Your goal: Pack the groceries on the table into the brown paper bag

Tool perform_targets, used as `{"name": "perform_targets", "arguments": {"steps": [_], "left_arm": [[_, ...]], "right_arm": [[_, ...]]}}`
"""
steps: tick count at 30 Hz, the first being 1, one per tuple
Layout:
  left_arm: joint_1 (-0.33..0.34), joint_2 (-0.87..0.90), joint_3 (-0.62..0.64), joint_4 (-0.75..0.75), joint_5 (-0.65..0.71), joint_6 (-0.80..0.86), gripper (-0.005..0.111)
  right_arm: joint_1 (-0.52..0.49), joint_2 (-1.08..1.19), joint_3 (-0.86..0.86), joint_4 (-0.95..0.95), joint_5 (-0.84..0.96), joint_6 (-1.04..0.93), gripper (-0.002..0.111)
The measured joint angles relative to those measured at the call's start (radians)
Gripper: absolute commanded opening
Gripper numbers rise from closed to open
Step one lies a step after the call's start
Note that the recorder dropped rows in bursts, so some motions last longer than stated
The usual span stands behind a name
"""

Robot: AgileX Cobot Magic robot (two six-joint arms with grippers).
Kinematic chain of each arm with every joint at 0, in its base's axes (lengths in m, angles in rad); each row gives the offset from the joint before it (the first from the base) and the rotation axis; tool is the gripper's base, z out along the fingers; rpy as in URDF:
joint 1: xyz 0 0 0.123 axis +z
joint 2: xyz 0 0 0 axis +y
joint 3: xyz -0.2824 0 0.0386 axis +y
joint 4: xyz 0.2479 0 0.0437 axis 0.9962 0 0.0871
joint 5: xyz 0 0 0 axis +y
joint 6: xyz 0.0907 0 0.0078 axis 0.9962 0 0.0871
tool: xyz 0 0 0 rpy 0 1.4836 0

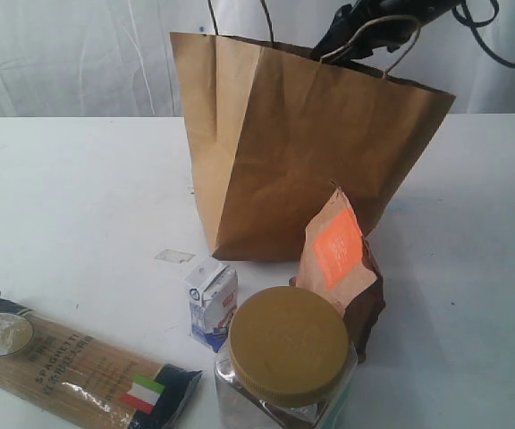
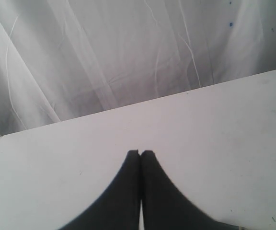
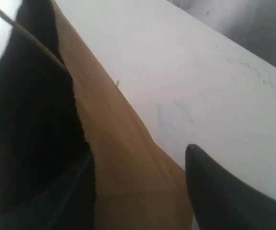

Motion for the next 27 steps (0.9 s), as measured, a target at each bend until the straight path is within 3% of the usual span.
{"name": "perform_targets", "arguments": {"steps": [3, 6, 11, 27], "left_arm": [[0.000, 0.000, 0.000, 0.000, 0.000, 0.000, 0.000], [0.000, 0.000, 0.000, 0.000, 0.000, 0.000, 0.000], [0.000, 0.000, 0.000, 0.000, 0.000, 0.000, 0.000], [0.000, 0.000, 0.000, 0.000, 0.000, -0.002, 0.000]], "right_arm": [[0.000, 0.003, 0.008, -0.006, -0.026, -0.002, 0.046], [0.000, 0.003, 0.008, -0.008, -0.037, -0.004, 0.036], [0.001, 0.003, 0.010, -0.022, -0.037, -0.004, 0.000], [0.001, -0.080, 0.010, -0.038, -0.091, 0.029, 0.000]]}}
